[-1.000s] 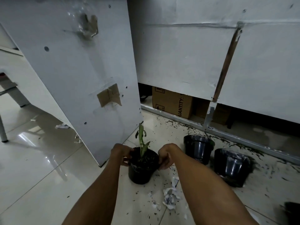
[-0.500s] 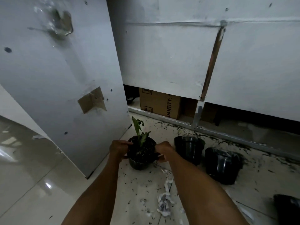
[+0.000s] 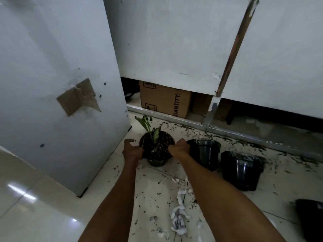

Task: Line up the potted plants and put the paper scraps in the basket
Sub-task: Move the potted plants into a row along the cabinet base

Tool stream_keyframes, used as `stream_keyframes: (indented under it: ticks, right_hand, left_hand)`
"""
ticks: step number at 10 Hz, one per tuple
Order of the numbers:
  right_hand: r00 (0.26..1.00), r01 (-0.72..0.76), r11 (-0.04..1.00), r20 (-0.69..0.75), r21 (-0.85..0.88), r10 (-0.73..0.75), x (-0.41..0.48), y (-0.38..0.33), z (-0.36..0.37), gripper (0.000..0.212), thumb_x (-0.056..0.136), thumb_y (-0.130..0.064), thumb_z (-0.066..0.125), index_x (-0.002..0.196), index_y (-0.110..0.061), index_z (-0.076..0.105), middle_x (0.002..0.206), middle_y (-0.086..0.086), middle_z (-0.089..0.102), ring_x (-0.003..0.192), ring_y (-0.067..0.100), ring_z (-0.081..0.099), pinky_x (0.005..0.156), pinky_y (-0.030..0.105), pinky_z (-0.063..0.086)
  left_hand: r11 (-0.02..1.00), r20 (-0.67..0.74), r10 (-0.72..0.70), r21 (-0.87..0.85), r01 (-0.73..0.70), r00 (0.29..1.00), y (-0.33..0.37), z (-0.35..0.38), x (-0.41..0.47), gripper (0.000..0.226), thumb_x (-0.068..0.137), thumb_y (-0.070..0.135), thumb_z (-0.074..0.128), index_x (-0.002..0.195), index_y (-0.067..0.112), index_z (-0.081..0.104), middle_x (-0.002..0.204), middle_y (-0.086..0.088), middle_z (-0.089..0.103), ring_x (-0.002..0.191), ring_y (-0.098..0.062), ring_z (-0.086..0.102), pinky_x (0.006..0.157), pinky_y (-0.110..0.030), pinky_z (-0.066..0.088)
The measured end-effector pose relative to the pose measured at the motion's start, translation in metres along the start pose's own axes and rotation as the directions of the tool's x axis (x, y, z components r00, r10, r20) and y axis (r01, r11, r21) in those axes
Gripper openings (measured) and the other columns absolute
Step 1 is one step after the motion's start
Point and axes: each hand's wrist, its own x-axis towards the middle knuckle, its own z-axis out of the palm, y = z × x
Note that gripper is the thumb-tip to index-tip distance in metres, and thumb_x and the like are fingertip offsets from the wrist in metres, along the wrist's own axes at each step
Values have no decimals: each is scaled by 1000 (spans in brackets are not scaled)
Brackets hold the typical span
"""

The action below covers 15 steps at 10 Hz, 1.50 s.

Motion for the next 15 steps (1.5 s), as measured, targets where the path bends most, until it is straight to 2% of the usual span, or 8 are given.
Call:
stream_keyframes:
  ticks: [2, 4, 6, 8, 10, 11, 12, 15]
  right_hand:
    - [982, -185, 923, 41, 337, 182, 13, -9, 17, 16, 90, -11, 63, 94, 4, 60, 99, 18, 71, 62, 28, 69, 53, 33, 62]
    - [965, -159, 741, -58, 653, 257, 31, -17, 27, 21, 97, -4, 54, 103, 15, 61, 85, 24, 70, 61, 29, 69, 66, 42, 62]
    - [990, -136, 724, 72, 676, 118, 51, -28, 22, 33, 99, -4, 47, 128, 13, 49, 119, 29, 64, 93, 30, 72, 57, 25, 59]
    - [992, -129, 654, 102, 745, 79, 72, -45, 19, 40, 100, -7, 48, 136, 10, 44, 124, 27, 61, 80, 25, 71, 65, 29, 62]
    - [994, -110, 593, 101, 798, 48, 91, -58, 23, 37, 100, -4, 49, 134, 10, 45, 129, 26, 59, 107, 34, 66, 79, 39, 62]
    - [989, -150, 547, 118, 824, 93, 96, -62, 21, 29, 98, -1, 51, 126, 9, 52, 122, 22, 63, 104, 40, 68, 80, 41, 62]
    - [967, -232, 405, 165, 884, 194, 100, -63, 21, 10, 91, 0, 65, 100, 3, 63, 105, 27, 69, 89, 43, 73, 55, 32, 63]
    - [971, -204, 262, 161, 943, 176, 105, -65, 29, 24, 88, -5, 71, 107, 8, 66, 103, 28, 68, 85, 40, 73, 51, 26, 62]
  left_hand:
    - [961, 65, -228, -145, 235, 971, 7, 5, 16, 21, 82, 8, 76, 92, -6, 65, 82, -15, 68, 72, -23, 69, 85, -39, 59]
    - [960, -35, -110, -262, 97, 993, 9, 27, 41, 14, 75, -8, 77, 84, 0, 71, 94, -19, 72, 80, -31, 72, 80, -37, 61]
    - [971, -78, -79, -232, 59, 994, 20, 47, 76, 20, 77, -1, 76, 97, -1, 76, 94, -12, 75, 80, -26, 73, 84, -40, 60]
    - [969, -119, -100, -238, 69, 988, 34, 60, 109, 16, 74, -1, 76, 89, 5, 77, 89, -12, 77, 78, -25, 74, 83, -42, 61]
    - [979, -245, -38, -203, -13, 969, 38, 72, 125, 21, 74, 5, 78, 95, 8, 79, 93, -10, 78, 81, -24, 74, 84, -38, 61]
    - [976, -264, -34, -217, -25, 964, 40, 76, 129, 21, 73, 5, 79, 94, 8, 80, 91, -11, 78, 81, -25, 75, 85, -37, 61]
    - [979, -277, -3, -196, -53, 961, 43, 79, 132, 21, 75, 8, 78, 96, 8, 80, 89, -11, 78, 81, -26, 75, 85, -38, 61]
    - [965, -259, 62, -230, -124, 964, 47, 81, 145, 25, 81, 5, 74, 105, 3, 76, 96, -15, 77, 82, -26, 74, 81, -31, 60]
